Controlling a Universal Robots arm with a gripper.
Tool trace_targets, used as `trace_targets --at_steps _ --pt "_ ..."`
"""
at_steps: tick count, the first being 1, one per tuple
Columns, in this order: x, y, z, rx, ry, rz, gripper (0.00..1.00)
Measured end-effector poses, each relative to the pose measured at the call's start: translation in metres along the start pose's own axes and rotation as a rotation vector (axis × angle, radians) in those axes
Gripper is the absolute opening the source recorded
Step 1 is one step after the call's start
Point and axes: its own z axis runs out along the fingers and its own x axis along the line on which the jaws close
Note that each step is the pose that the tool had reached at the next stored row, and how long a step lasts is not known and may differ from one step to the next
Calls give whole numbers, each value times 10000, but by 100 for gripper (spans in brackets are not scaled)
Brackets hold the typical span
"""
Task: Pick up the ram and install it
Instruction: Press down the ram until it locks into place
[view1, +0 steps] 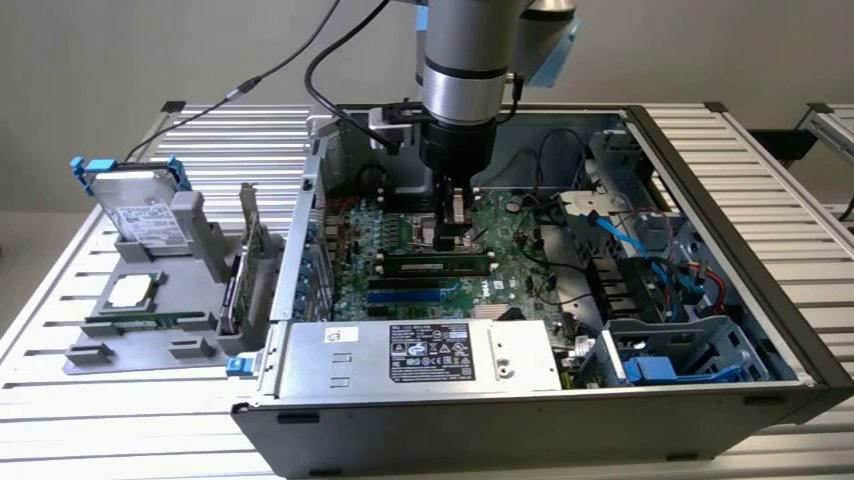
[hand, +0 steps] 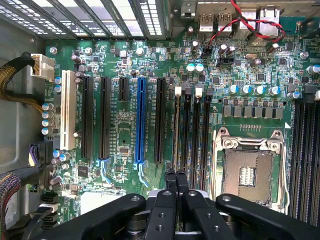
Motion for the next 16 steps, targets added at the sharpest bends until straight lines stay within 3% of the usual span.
trace_targets --at_steps 9,16 --pt "1 -28 -2 -2 1 -1 10" --pt "7 -281 -11 0 0 -1 10"
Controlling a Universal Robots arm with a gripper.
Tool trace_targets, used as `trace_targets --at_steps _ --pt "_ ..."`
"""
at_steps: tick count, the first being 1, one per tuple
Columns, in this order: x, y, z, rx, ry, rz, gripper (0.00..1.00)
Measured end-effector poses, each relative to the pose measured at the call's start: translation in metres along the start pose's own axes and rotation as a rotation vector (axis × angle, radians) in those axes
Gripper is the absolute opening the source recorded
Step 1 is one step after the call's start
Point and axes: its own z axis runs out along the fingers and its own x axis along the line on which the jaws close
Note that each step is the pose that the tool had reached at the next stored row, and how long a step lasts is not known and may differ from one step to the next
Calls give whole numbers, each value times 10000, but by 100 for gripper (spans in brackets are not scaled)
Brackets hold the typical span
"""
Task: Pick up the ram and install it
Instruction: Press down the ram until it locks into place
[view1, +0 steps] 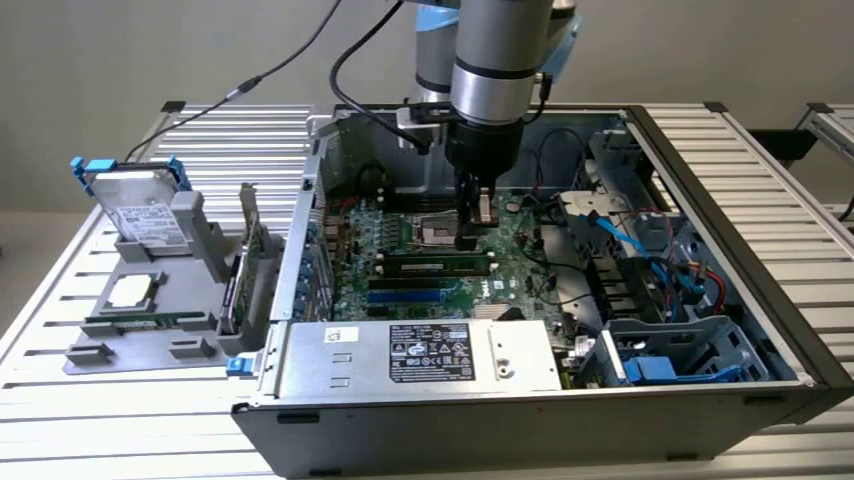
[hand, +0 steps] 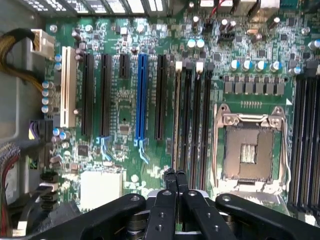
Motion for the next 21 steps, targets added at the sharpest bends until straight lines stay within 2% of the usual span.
trace_targets --at_steps 14,21 --pt "-13 -14 157 -6 -4 74 10" --pt "-16 -16 200 -11 1 100 10"
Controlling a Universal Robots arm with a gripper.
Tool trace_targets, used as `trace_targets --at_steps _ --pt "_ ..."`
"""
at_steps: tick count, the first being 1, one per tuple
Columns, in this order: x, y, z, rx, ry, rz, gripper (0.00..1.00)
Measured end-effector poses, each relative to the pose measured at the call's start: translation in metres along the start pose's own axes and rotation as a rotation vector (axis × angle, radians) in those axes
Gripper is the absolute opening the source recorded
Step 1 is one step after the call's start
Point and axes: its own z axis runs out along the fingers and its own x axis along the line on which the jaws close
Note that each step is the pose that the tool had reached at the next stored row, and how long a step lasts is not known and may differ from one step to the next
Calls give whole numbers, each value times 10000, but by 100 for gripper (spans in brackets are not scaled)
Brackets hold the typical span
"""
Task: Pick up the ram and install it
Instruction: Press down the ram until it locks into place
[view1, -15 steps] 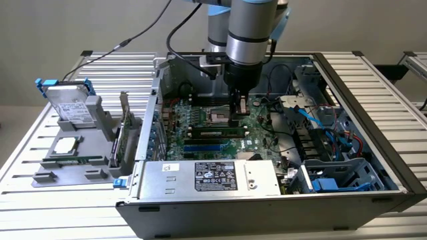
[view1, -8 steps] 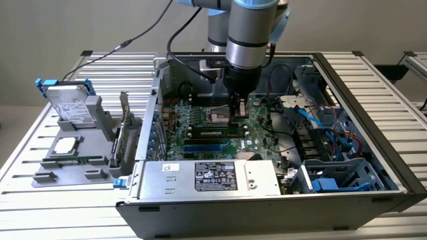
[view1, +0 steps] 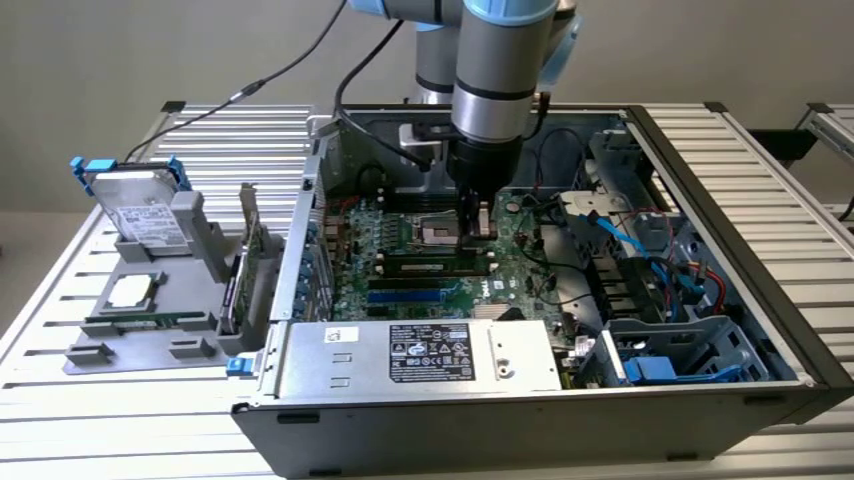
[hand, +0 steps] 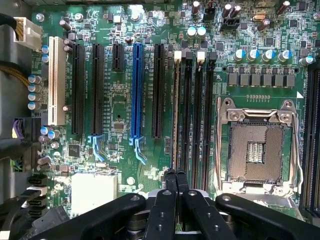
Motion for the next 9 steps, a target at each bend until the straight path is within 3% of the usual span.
trace_targets --at_steps 9 --pt "-3 -1 30 -1 -3 14 10"
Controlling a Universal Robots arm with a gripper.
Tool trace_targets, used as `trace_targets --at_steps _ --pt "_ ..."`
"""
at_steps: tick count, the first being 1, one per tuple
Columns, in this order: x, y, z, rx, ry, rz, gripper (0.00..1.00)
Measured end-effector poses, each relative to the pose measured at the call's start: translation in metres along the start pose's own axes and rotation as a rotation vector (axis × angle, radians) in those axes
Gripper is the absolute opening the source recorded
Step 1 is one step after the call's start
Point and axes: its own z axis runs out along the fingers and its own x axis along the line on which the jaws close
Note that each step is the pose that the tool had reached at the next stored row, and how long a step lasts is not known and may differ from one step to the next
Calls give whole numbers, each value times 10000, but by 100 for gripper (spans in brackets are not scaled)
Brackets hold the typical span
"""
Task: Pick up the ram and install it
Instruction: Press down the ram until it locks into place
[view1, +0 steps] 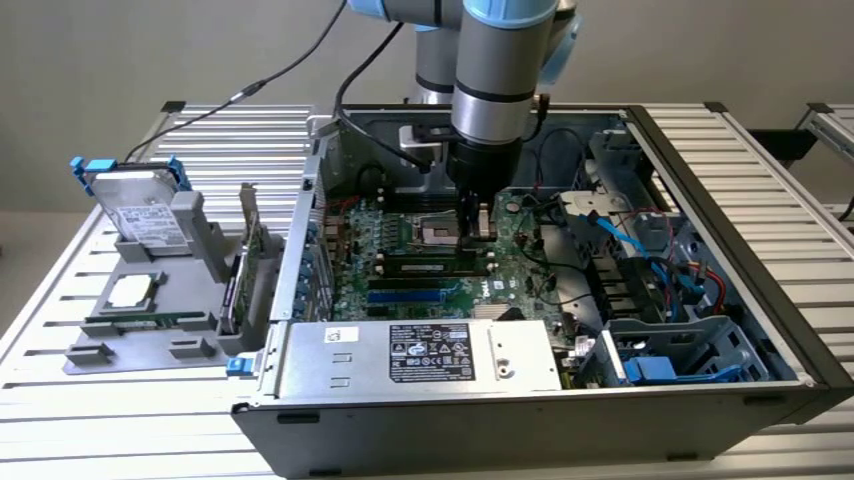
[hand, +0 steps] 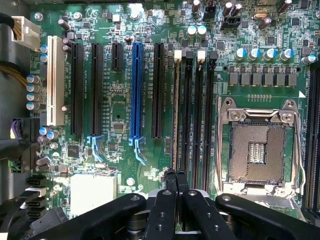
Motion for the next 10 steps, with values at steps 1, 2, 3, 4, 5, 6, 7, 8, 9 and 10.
trace_targets --at_steps 1,2,3,4,5,6,7,8,9,10 --pt "0 0 0 1 -2 0 10" --pt "0 1 -6 5 -8 1 10" --pt "-1 6 -19 9 -23 0 10" --pt "2 22 -51 8 -22 0 10" --pt "7 42 -100 2 -9 0 10" --pt "11 61 -143 3 -10 0 10" --pt "13 81 -173 3 -8 0 10" --pt "14 102 -184 4 -8 0 10" --pt "14 124 -187 10 -9 -1 10" --pt "14 144 -186 17 -9 1 10"
